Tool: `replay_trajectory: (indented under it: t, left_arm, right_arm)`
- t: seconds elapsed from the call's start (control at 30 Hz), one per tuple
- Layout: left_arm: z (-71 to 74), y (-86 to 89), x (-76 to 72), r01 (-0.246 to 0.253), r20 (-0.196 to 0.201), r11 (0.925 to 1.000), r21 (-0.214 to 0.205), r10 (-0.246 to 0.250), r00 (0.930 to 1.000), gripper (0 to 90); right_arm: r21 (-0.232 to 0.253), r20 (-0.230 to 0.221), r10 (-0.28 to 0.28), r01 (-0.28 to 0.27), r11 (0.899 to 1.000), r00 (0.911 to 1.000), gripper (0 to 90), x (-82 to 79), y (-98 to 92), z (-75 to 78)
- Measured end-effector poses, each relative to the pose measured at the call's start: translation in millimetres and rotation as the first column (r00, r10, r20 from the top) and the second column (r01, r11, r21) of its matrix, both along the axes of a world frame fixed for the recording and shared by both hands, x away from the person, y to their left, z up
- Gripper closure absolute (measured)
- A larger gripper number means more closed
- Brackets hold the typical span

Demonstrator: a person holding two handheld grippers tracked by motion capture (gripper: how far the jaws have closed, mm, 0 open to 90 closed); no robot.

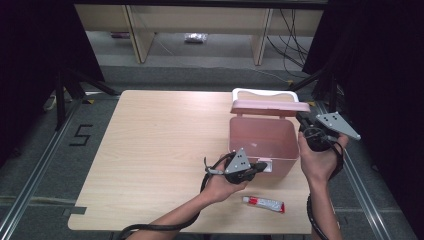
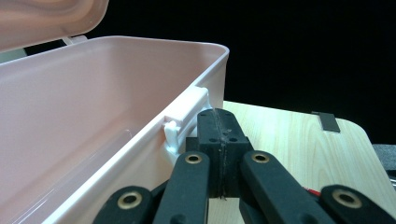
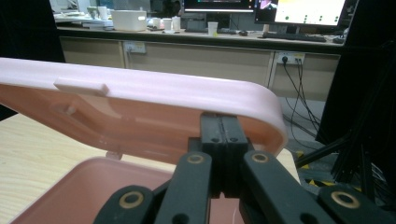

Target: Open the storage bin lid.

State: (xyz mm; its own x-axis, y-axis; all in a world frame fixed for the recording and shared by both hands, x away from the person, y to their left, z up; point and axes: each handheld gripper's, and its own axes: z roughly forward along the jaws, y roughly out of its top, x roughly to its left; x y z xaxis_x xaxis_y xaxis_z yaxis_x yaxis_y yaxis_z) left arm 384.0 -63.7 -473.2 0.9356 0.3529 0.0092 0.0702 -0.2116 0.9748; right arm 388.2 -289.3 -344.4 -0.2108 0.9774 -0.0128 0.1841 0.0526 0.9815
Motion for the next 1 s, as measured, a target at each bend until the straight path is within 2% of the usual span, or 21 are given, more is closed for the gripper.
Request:
replay_trajectory:
  t: [0.23,0.27,0.6,0.67,0.73,1.0]
  left_arm:
    - [0.1,-0.2,0.1,0.000,0.000,1.0000,0.001,0.000,1.0000,90.0]
    - [0.1,-0.2,0.0,0.000,-0.002,1.0000,-0.001,0.000,1.0000,90.0]
    - [0.2,-0.1,0.1,0.001,-0.003,1.0000,0.000,-0.001,1.0000,90.0]
    - [0.2,-0.1,0.2,0.001,-0.003,1.0000,0.000,-0.001,1.0000,90.0]
    - [0.1,-0.1,0.0,0.001,-0.002,1.0000,0.001,-0.001,1.0000,90.0]
    - [-0.2,0.0,-0.2,0.001,-0.002,1.0000,-0.001,-0.001,1.0000,90.0]
  right_arm:
    - [-0.001,0.012,-0.014,0.014,1.000,0.9998,90.0,6.2,-1.3,-1.2]
    - [0.008,0.000,-0.017,0.017,1.000,0.9999,90.0,6.2,-0.9,-1.1]
    - [0.015,0.004,-0.028,0.027,1.000,0.9996,90.0,13.4,-0.3,-2.0]
    - [-0.001,0.015,-0.024,0.024,1.000,0.9996,90.0,15.6,-1.2,-1.8]
    - [0.013,0.002,-0.028,0.028,1.000,0.9996,90.0,17.1,-0.3,-1.8]
    - [0.000,0.006,-0.029,0.029,1.000,0.9995,90.0,25.5,-2.1,-2.4]
